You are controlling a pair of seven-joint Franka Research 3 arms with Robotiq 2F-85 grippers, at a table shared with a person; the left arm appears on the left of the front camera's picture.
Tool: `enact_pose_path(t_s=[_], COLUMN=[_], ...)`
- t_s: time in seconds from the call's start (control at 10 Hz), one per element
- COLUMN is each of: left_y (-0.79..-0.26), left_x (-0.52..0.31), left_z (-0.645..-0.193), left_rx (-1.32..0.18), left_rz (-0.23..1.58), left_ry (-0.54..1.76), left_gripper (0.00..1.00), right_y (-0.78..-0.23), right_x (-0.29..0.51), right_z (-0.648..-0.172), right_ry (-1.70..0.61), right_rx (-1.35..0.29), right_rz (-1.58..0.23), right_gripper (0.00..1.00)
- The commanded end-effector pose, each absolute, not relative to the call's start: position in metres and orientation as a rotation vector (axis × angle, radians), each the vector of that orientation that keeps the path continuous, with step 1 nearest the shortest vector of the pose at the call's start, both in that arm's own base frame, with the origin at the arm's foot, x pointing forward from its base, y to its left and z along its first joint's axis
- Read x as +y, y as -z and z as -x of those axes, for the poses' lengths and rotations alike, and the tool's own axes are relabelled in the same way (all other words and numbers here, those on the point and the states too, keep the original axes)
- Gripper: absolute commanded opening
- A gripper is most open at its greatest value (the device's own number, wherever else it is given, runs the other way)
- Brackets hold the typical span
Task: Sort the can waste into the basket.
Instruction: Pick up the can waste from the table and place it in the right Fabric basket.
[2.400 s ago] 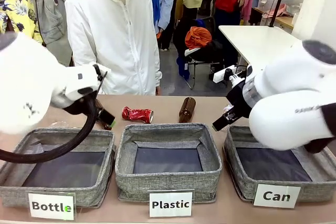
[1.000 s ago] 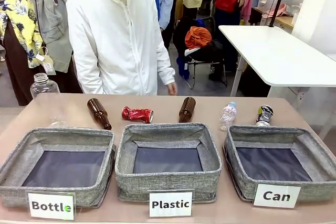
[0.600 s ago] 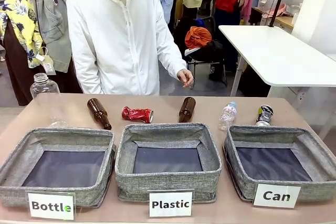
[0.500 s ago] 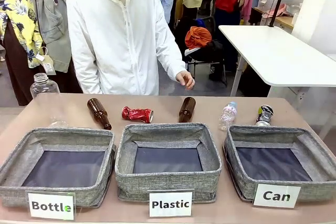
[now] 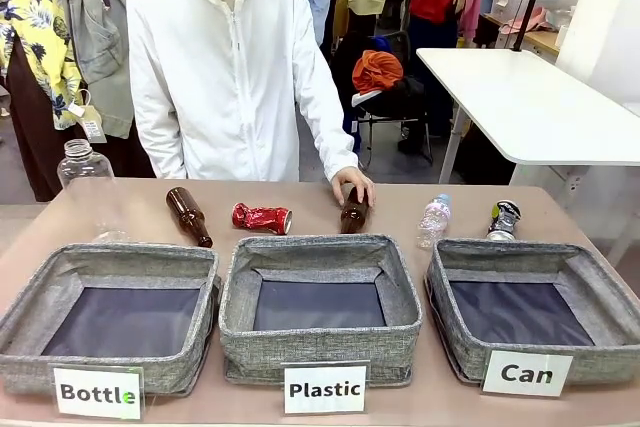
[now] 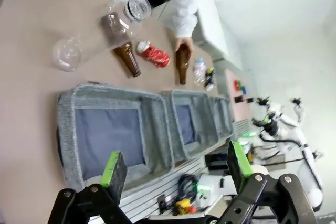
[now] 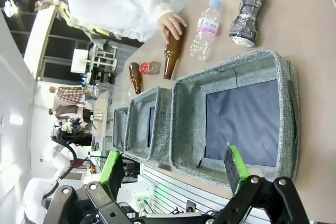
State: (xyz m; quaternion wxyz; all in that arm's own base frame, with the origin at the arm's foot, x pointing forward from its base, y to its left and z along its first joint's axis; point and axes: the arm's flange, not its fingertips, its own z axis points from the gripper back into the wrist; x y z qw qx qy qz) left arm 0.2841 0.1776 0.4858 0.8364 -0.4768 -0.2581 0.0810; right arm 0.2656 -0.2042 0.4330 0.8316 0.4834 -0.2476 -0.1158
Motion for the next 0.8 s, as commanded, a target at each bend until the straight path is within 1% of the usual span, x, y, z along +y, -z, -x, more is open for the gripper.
enact_pose_path(t_s=[0.0, 0.3, 0.4, 0.6, 0.7], left_y=[-0.499, -0.511, -0.508, -0.493, -0.483], left_x=[0.147, 0.069, 0.034, -0.023, -0.052], left_z=[-0.293, -0.345, -0.367, -0.389, -0.4], left_rx=[-0.472, -0.358, -0.32, -0.28, -0.229], left_rz=[0.849, 0.685, 0.625, 0.49, 0.437], left_ry=[-0.049, 0.143, 0.19, 0.272, 0.329], left_gripper=[1.0, 1.0, 1.0, 1.0, 1.0], right_y=[-0.434, -0.434, -0.434, -0.434, -0.434], right_x=[-0.207, -0.207, -0.207, -0.207, -0.207], right_z=[-0.269, -0.269, -0.269, -0.269, -0.269], right_ry=[0.222, 0.222, 0.222, 0.222, 0.222], right_rx=[-0.553, -0.553, -0.553, -0.553, -0.553], right_rz=[-1.038, -1.038, -1.038, -1.038, -1.038], right_gripper=[1.0, 1.0, 1.0, 1.0, 1.0])
